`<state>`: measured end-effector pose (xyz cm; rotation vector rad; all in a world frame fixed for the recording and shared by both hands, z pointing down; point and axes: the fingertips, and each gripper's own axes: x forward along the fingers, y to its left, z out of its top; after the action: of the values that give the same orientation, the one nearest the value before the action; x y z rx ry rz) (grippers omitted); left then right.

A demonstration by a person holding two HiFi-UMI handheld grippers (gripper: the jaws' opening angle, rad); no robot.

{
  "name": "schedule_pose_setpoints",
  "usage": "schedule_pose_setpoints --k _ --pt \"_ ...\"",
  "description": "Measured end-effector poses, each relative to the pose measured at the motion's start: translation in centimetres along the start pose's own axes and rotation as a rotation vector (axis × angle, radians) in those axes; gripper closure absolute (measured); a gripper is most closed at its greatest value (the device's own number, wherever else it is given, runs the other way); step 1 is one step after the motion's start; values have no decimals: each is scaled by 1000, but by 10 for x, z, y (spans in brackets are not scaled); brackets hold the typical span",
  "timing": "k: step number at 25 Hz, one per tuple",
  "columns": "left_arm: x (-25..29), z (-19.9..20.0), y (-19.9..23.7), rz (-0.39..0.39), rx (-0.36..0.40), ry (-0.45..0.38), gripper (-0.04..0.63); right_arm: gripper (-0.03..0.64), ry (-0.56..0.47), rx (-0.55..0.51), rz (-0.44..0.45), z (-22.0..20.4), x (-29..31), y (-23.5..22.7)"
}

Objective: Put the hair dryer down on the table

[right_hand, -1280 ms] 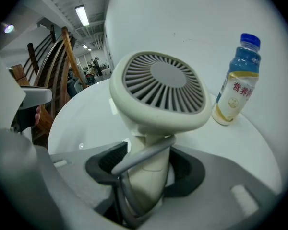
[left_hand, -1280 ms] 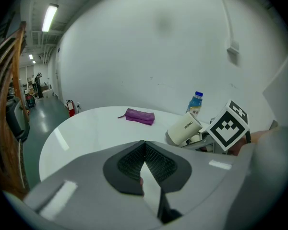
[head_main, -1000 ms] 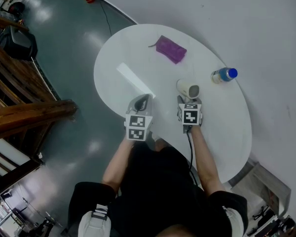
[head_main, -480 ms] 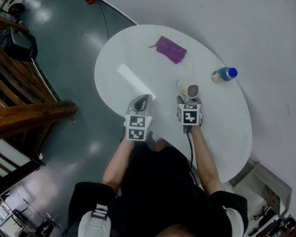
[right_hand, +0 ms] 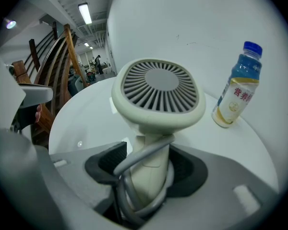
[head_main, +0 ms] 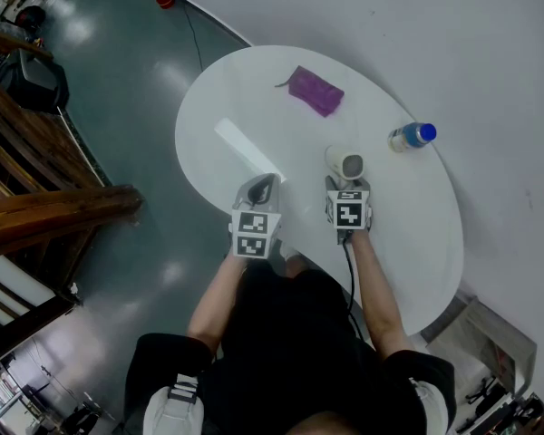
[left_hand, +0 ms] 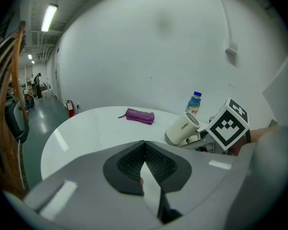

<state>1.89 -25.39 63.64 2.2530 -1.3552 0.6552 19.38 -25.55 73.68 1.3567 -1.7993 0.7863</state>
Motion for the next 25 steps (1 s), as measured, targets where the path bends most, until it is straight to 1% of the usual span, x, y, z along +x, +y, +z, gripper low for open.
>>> schedule_pose_setpoints --k 7,11,17,25 --pt "-3 1 2 -4 -5 -8 591 382 3 3 -13 0 -3 1" --pt "-4 0 3 -7 -1 -6 591 379 -13 11 -19 3 -5 1" --pt "-4 -3 3 -9 1 -2 591 367 -22 32 -12 6 -7 2" --pt "-9 -3 8 -9 3 -7 591 364 -14 25 -24 8 -10 5"
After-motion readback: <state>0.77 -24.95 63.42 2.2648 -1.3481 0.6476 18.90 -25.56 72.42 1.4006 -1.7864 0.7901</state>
